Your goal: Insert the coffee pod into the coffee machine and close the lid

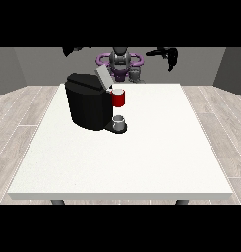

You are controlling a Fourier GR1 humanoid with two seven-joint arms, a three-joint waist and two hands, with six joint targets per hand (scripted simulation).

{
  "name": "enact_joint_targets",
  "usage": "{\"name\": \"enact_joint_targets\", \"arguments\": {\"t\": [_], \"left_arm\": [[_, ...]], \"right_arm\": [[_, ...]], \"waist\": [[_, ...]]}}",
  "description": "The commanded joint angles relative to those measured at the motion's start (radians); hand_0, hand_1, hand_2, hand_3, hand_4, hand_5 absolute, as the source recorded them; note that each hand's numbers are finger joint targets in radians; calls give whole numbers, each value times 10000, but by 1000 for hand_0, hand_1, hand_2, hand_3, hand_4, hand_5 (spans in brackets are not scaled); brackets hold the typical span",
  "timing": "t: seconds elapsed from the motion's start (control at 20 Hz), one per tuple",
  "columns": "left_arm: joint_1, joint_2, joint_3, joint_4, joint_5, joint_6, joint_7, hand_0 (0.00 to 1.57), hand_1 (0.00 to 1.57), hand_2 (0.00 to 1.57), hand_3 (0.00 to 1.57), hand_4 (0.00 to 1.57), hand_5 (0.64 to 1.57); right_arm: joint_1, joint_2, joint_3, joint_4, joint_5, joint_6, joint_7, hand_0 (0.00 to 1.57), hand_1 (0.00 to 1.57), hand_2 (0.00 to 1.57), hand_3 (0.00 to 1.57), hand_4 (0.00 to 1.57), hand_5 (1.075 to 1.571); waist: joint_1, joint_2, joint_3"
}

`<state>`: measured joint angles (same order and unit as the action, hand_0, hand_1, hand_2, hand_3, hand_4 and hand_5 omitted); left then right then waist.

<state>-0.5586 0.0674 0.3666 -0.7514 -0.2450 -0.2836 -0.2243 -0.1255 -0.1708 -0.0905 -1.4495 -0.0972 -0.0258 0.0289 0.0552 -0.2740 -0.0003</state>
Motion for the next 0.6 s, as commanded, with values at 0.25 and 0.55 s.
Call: {"name": "enact_joint_targets", "arguments": {"t": [0.25,0.55], "left_arm": [[1433,-438,-381,-1437,572,-149,-299,0,0,0,0,0,1571],[1827,-667,-1169,-3149,1288,-436,820,0,0,0,0,0,1571]], "right_arm": [[-976,77,825,-644,509,209,686,0,0,0,0,0,1571],[-1640,55,466,397,681,260,-148,0,0,0,0,0,1571]], "waist": [[500,514,2],[1241,1038,7]]}}
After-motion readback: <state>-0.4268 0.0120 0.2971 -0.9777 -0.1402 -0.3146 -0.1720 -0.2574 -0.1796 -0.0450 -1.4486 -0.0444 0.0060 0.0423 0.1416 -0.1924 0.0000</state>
